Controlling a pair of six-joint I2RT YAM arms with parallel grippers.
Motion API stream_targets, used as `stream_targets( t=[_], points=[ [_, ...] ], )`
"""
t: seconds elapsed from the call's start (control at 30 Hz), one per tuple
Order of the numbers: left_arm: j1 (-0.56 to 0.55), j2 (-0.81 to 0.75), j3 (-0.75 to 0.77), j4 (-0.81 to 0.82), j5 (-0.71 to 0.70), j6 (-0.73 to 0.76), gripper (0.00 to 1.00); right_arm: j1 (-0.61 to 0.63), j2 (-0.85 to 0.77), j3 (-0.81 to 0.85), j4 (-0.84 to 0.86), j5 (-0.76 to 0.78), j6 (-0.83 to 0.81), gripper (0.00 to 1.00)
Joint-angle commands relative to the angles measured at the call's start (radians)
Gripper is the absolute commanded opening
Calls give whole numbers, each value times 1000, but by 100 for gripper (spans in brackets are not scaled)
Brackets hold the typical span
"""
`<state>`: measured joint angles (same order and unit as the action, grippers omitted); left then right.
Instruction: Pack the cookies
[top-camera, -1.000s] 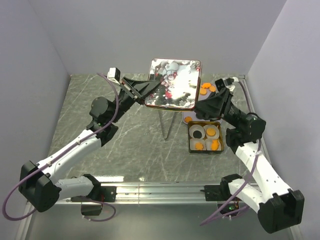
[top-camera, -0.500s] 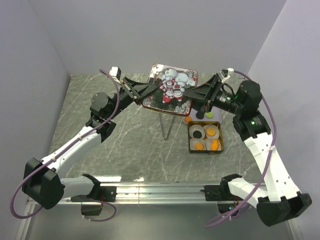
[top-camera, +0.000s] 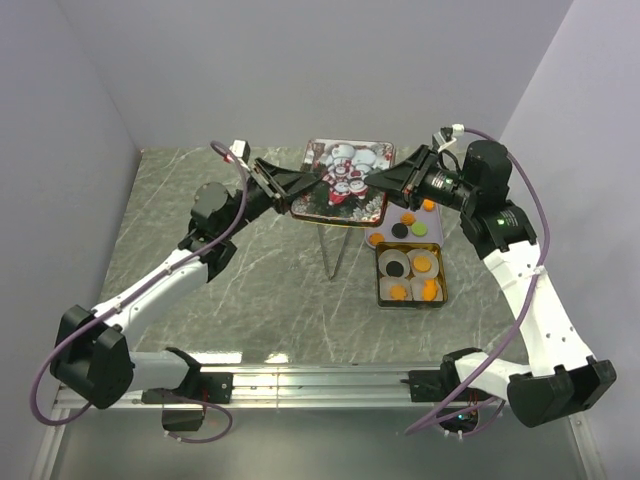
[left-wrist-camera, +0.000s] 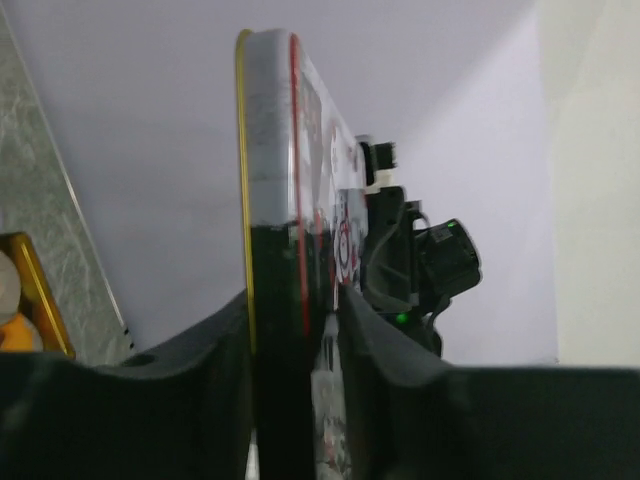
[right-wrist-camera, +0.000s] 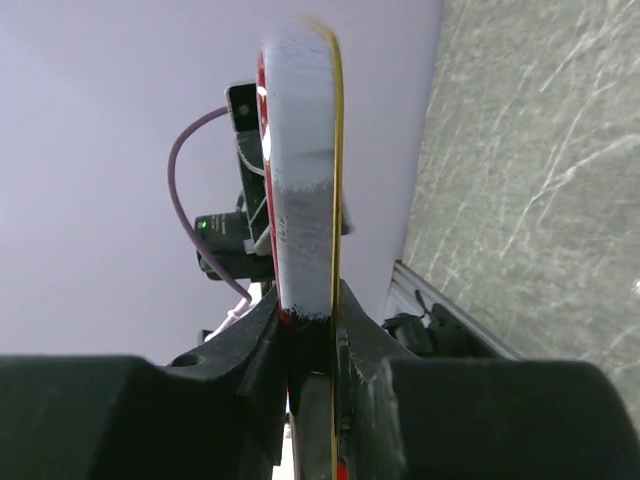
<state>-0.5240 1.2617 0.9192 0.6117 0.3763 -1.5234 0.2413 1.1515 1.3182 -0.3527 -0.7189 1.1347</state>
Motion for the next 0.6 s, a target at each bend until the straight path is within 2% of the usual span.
stream_targets(
  t=[0.0,0.03,0.07,0.13,0.17,0.27,0.33,0.4,0.47,0.57],
  points=[
    [-5,34,7,16,90,54,43,-17,-6,44,-78,85,-118,11],
    [-4,39,3,14,104,58,49,-29,-9,49,-89,91,-125,11],
    [-5,41,-5,13,116,65,60,-36,-15,55,-98,98,-133,10],
    [-1,44,-41,19,119,66,70,-68,-22,64,-126,98,-150,10],
    [2,41,-55,25,121,63,78,-82,-29,68,-135,98,-157,10],
    [19,47,-97,40,144,65,88,-140,-41,96,-176,91,-182,9],
    [28,53,-112,30,154,80,89,-171,-41,125,-239,104,-220,9],
    [35,60,-83,-62,154,161,89,-218,-39,186,-331,139,-277,9],
    [27,77,-43,-218,151,297,87,-270,-41,252,-397,173,-334,9],
    [-4,134,35,-351,142,452,83,-307,-41,324,-511,246,-380,9]
  ],
)
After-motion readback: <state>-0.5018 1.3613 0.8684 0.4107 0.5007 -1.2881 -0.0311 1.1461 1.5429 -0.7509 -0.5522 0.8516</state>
